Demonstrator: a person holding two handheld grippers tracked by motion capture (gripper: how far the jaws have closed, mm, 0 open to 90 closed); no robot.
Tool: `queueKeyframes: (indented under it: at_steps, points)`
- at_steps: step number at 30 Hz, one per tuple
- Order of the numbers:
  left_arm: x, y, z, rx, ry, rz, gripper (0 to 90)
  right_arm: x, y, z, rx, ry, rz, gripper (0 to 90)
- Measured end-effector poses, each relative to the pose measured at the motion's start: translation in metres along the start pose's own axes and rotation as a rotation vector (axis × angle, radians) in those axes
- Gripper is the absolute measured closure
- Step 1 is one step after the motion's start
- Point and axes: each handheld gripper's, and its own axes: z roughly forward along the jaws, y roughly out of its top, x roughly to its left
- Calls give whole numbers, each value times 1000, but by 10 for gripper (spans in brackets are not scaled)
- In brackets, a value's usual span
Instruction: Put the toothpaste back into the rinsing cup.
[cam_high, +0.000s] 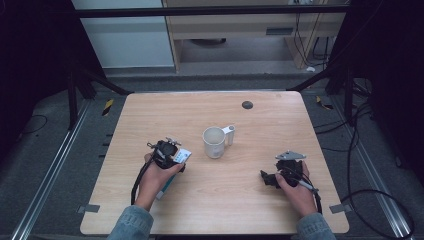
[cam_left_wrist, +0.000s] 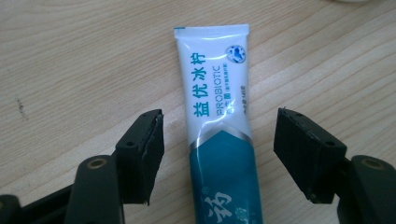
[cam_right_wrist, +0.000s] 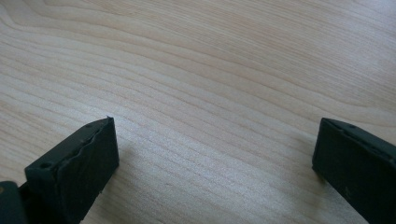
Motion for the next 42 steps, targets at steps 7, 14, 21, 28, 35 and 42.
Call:
queueKeyframes:
  at_steps: [7, 14, 21, 28, 35, 42]
  points:
    - [5, -1, 6, 37, -26, -17, 392, 0, 0, 0, 3, 4, 8, 6]
    - [8, 2, 9, 84, -50, -8, 425, 0, 0, 0, -2, -4, -8, 6]
    - [8, 8, 10, 121, -49, 9, 460, 0, 0, 0, -2, -4, -9, 6]
    - [5, 12, 11, 139, -40, 26, 520, 0, 0, 0, -3, -4, -7, 6]
    - [5, 14, 11, 144, -47, 37, 549, 0, 0, -1, 2, 6, 5, 6]
    - [4, 14, 11, 145, -61, 57, 581, 0, 0, -1, 1, 6, 7, 6]
